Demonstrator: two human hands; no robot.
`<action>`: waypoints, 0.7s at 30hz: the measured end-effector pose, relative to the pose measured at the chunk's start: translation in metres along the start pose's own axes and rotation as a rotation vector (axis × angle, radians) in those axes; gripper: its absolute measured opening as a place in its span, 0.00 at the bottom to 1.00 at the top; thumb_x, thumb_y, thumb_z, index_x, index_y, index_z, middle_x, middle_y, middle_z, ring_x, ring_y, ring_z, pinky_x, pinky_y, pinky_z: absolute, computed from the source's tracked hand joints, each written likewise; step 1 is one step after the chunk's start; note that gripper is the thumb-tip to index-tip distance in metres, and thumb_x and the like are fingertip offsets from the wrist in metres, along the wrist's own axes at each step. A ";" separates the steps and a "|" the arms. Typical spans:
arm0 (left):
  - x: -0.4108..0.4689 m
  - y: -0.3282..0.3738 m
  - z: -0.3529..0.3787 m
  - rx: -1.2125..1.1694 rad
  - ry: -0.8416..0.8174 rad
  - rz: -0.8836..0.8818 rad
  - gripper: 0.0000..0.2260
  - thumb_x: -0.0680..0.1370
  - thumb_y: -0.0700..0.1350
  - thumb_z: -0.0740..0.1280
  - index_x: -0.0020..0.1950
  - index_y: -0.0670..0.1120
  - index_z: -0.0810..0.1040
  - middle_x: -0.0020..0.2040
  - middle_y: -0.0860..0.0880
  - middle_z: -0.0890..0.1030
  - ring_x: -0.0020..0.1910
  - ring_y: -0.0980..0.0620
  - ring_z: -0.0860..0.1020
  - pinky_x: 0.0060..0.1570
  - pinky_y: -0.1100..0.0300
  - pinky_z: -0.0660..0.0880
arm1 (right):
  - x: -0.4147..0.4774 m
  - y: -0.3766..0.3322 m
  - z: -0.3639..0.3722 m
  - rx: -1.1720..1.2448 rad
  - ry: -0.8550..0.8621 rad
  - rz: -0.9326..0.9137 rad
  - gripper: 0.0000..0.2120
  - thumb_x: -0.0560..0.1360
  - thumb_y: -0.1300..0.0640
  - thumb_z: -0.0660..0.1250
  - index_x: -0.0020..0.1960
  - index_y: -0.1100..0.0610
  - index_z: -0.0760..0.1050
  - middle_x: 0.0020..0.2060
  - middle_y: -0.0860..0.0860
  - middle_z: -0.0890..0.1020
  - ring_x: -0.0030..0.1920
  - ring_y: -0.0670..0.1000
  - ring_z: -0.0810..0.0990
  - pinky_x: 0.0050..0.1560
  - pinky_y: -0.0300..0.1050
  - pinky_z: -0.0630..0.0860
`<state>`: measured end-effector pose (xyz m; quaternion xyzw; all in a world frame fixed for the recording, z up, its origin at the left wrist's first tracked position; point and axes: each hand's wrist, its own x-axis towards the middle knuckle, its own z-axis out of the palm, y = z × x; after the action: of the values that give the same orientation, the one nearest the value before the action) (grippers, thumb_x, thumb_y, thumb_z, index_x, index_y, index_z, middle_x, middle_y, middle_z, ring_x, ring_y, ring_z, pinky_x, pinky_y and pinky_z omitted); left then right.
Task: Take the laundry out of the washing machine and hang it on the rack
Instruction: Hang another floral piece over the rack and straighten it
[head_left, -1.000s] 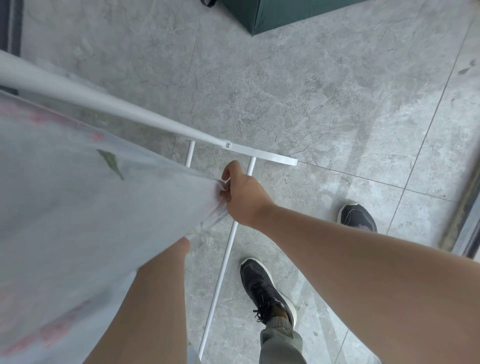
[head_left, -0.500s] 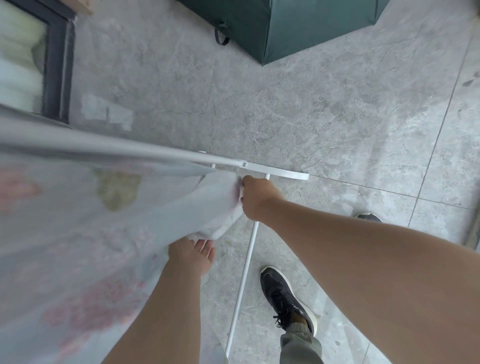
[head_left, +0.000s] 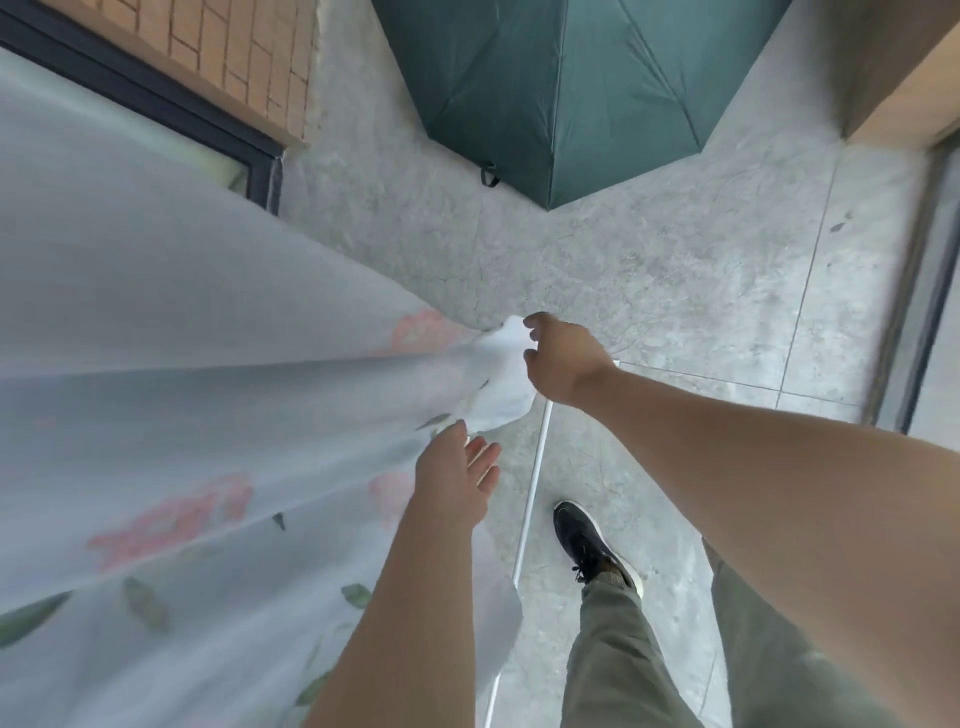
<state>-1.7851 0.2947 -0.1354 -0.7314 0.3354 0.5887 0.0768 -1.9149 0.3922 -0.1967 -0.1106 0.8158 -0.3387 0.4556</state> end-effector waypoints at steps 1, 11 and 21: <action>-0.025 0.006 -0.003 0.014 0.001 0.043 0.16 0.81 0.48 0.64 0.68 0.45 0.73 0.61 0.47 0.78 0.56 0.47 0.81 0.54 0.55 0.73 | -0.016 -0.014 -0.013 0.043 0.038 -0.043 0.24 0.81 0.58 0.59 0.77 0.53 0.62 0.66 0.53 0.77 0.63 0.55 0.77 0.59 0.46 0.76; -0.175 0.043 -0.014 0.106 0.046 0.515 0.05 0.79 0.40 0.64 0.43 0.46 0.77 0.45 0.48 0.80 0.36 0.51 0.83 0.39 0.59 0.74 | -0.109 -0.122 -0.089 0.315 0.120 -0.384 0.15 0.83 0.55 0.57 0.65 0.49 0.77 0.59 0.46 0.81 0.55 0.47 0.79 0.46 0.32 0.70; -0.286 0.091 -0.051 0.178 0.233 1.075 0.04 0.75 0.51 0.69 0.47 0.52 0.78 0.43 0.53 0.83 0.43 0.54 0.83 0.51 0.47 0.79 | -0.171 -0.198 -0.112 0.346 0.084 -0.555 0.14 0.81 0.61 0.58 0.54 0.52 0.82 0.47 0.45 0.84 0.45 0.46 0.79 0.40 0.30 0.71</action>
<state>-1.8201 0.3139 0.1660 -0.5081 0.7161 0.4298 -0.2106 -1.9361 0.3788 0.0872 -0.2359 0.7030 -0.5877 0.3236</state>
